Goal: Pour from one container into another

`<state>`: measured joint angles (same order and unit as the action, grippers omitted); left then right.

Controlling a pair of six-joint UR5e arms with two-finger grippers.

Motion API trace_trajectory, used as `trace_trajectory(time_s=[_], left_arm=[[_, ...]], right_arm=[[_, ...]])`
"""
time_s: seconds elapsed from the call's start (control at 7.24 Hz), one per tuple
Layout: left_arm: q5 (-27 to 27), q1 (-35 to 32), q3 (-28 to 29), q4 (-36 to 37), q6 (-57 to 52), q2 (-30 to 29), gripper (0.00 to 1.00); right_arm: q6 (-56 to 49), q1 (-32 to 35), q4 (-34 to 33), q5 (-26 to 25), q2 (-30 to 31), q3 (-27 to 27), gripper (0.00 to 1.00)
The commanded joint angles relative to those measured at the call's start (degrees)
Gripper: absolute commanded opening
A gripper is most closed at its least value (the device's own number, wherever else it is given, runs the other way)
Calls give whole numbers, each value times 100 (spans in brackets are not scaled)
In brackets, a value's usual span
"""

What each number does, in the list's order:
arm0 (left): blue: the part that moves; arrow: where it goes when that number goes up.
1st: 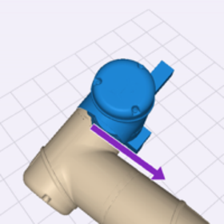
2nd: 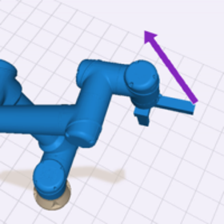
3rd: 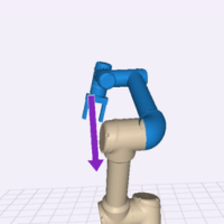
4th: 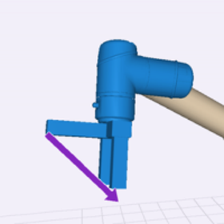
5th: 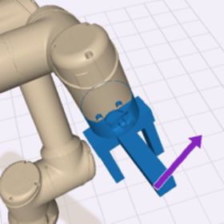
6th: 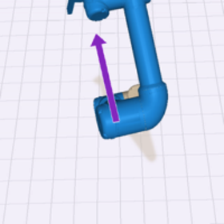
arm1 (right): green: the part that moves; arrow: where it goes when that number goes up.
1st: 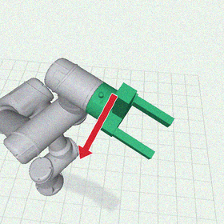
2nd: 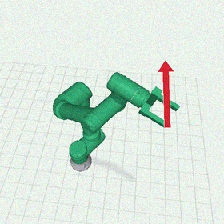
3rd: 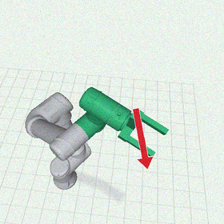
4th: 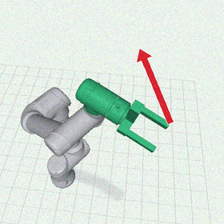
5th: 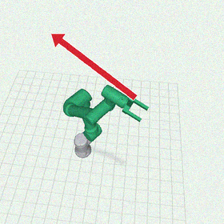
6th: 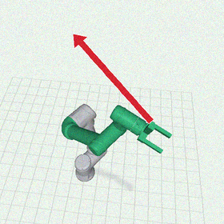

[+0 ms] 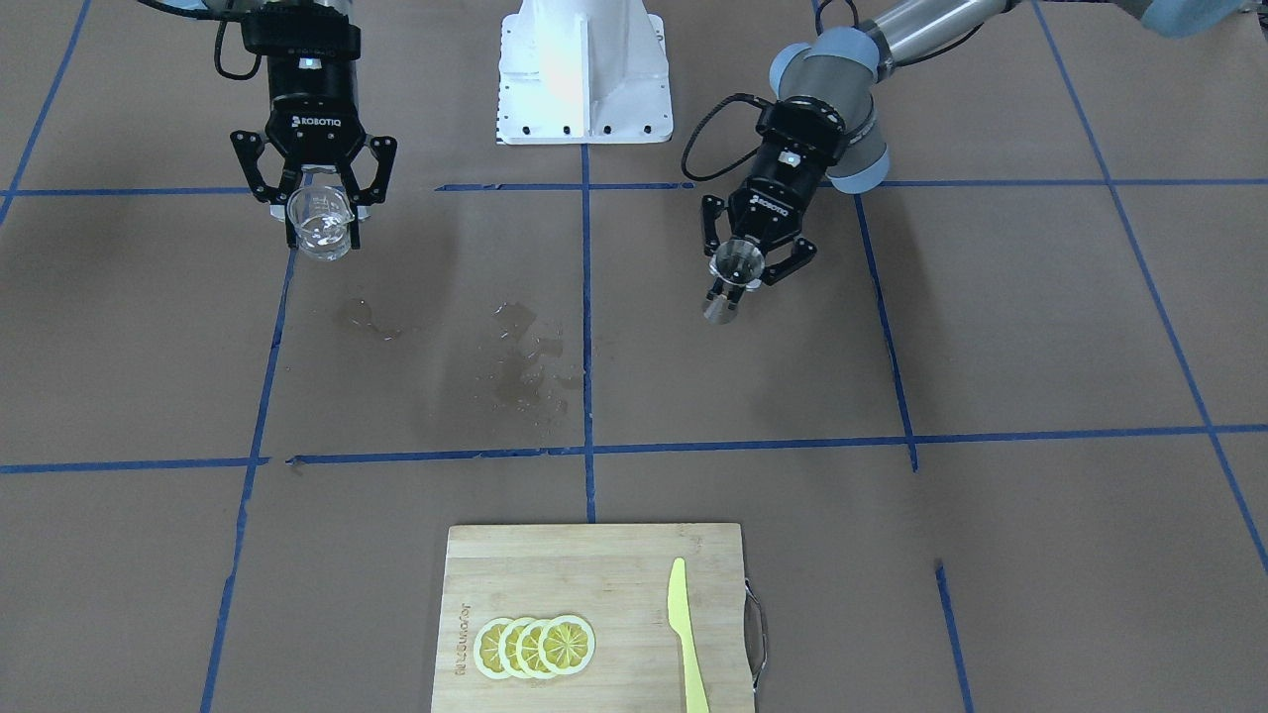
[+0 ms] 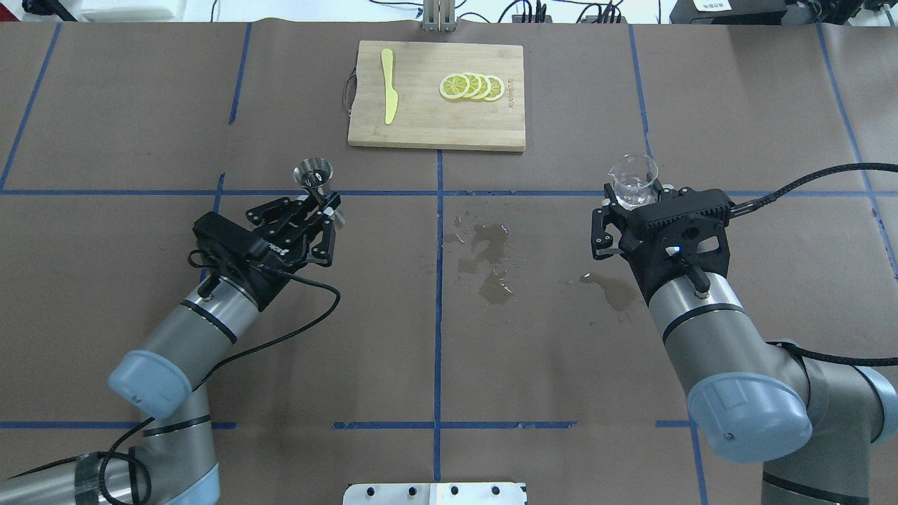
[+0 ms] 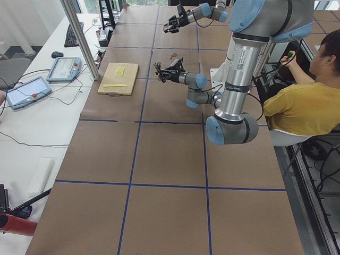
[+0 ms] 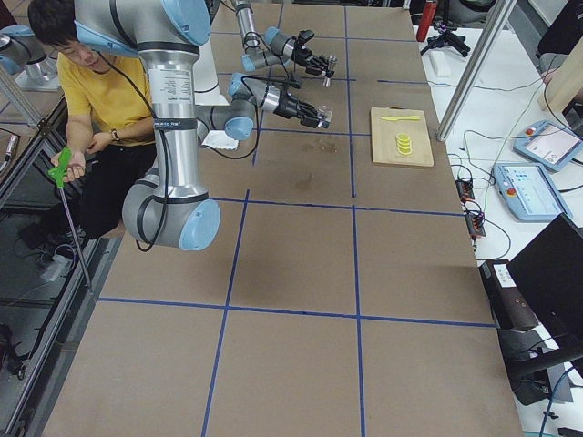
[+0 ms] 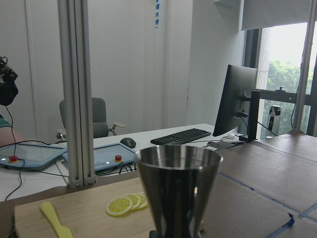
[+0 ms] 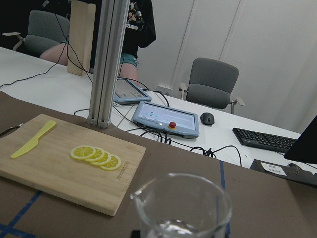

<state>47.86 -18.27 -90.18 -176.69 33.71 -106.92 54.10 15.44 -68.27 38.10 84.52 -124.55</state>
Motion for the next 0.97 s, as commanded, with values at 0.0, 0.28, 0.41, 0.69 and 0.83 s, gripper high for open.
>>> trace_trajectory(time_s=[0.0,0.28,0.41,0.69,0.83], left_arm=[[-286,-1,-141,-415,704,941,0],[-600,-1,95,-691,907,1688,0],[-690,-1,375,-682,1692,1727,0],[-1066,8,1018,-691,2542,1727,0],[-1094,8,994,-691,2657,1753,0]], right_arm=[[423,3,51,119,170,80,0],[523,12,601,128,205,447,0],[523,38,691,136,206,484,0],[523,56,701,172,249,485,0],[514,82,701,180,249,485,0]])
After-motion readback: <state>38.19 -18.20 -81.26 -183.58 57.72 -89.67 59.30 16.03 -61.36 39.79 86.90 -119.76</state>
